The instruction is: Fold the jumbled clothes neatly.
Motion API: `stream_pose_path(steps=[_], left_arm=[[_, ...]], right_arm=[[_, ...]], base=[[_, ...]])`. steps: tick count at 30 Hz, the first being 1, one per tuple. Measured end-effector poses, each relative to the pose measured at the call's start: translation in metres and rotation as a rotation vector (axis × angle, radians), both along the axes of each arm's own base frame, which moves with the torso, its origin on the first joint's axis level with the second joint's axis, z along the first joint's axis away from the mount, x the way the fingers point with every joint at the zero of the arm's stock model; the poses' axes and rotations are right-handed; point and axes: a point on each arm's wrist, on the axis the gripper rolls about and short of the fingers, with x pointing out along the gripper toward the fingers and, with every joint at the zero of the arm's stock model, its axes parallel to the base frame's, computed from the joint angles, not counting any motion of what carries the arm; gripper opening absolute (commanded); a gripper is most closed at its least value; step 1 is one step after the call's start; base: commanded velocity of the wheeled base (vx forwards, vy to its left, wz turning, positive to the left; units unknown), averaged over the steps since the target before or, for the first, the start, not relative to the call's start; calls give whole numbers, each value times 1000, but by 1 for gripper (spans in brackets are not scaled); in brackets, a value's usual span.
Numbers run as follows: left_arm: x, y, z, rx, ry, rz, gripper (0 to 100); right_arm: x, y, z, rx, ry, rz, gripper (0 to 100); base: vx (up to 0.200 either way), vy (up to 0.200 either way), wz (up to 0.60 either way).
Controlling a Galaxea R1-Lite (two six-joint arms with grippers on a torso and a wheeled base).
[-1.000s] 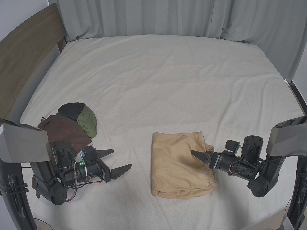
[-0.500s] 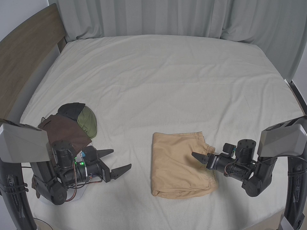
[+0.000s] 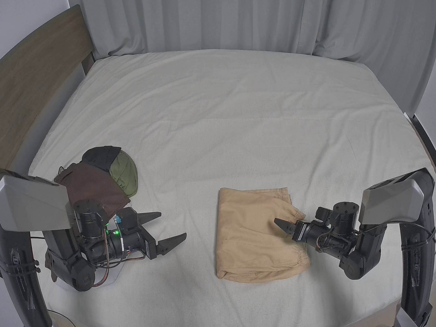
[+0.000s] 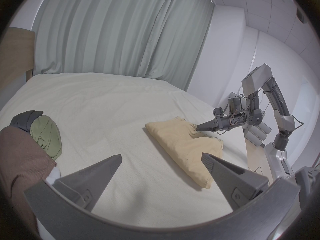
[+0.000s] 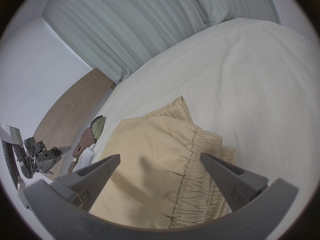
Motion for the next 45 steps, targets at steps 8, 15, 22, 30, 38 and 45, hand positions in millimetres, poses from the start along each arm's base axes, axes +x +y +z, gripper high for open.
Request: stream_pose_path(steps=[8,15,22,30,38,45], left_arm=[[0,0,0,1,-2,-2,100],[-1,0,1,2,-6,-3,100],[-1,0,2,2,-7,-3,100],[-1,0,1,2,-7,-3,100],[-1,0,1,2,-6,-3,100],[-1,0,0,4,-3,-4,100]], right_arm=[[-13,-1,6,9,27,50,100],[-38,-5,31,-1,7,173,100],[-62,-22,35,-104,-11,268,100],[-74,-40,14,-199,51,294,100],[-74,-46,-2,-207,117,274,100],[-69,-45,-11,-186,147,260,100]], base=[[0,0,0],[0,0,0],[0,0,0],[0,0,0],[0,0,0],[0,0,0]])
